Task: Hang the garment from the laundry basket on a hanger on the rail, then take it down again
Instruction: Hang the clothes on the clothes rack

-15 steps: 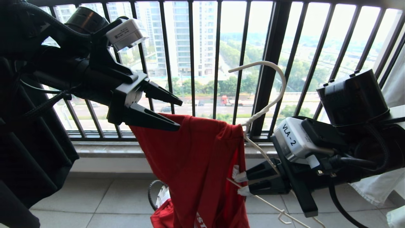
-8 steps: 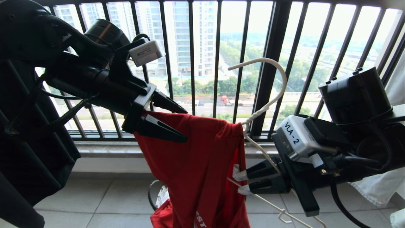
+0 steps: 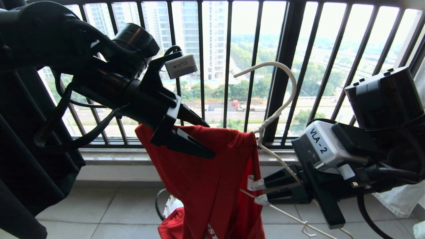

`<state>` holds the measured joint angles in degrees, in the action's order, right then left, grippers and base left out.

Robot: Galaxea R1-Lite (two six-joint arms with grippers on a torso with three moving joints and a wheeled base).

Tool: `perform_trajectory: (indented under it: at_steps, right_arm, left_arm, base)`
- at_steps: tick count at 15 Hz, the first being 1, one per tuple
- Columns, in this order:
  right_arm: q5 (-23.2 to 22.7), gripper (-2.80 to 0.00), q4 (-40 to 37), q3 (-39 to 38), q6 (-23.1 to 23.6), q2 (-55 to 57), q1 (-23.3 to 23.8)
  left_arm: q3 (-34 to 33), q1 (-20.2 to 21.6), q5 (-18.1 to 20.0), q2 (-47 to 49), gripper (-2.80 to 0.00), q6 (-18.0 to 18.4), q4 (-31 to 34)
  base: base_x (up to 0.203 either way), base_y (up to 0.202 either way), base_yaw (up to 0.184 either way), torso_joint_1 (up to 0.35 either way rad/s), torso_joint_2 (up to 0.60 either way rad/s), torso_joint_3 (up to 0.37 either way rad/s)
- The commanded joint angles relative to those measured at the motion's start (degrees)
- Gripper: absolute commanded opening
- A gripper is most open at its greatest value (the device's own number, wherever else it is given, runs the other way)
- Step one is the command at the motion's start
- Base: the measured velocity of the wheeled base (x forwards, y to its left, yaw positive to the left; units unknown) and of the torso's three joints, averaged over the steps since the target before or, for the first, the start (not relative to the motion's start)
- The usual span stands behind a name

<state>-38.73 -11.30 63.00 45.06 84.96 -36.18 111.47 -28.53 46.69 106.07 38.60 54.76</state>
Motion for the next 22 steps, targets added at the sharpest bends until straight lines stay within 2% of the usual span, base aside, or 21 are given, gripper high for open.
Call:
perform_trajectory:
  at_steps: [1,3,8,9,22]
  right_arm:
    - [-0.3,-2.80,0.6,-0.1,0.3,-0.7,0.0]
    - [-0.3,-2.80,2.4,-0.4,0.1,-1.2,0.0]
    - [-0.2,-2.80,3.3,-0.8,-0.1,-1.5,0.0]
    - [-0.2,-2.80,3.3,-0.8,-0.1,-1.5,0.0]
    - [-0.2,-2.80,3.4,-0.8,-0.1,-1.1,0.1]
  left_arm:
    - [0.1,-0.7,-1.3,0.4,0.00,-0.4,0.3]
    - [0.1,-0.8,-4.0,0.9,0.00,-0.6,0.2]
    - [0.1,-0.9,-4.3,0.7,0.00,-0.5,0.2]
    - [0.1,-1.0,-4.3,0.6,-2.80,-0.5,0.2]
    - [0.0,-0.9,-4.3,-0.7,-2.80,-0.5,0.2]
  base:
    - [0.000,0.000,0.000,0.000,0.00,0.000]
    - [0.000,0.000,0.000,0.000,0.00,0.000]
    - [0.000,0.000,0.000,0.000,0.00,0.000]
    - [0.000,0.000,0.000,0.000,0.00,0.000]
    - [0.000,0.000,0.000,0.000,0.00,0.000]
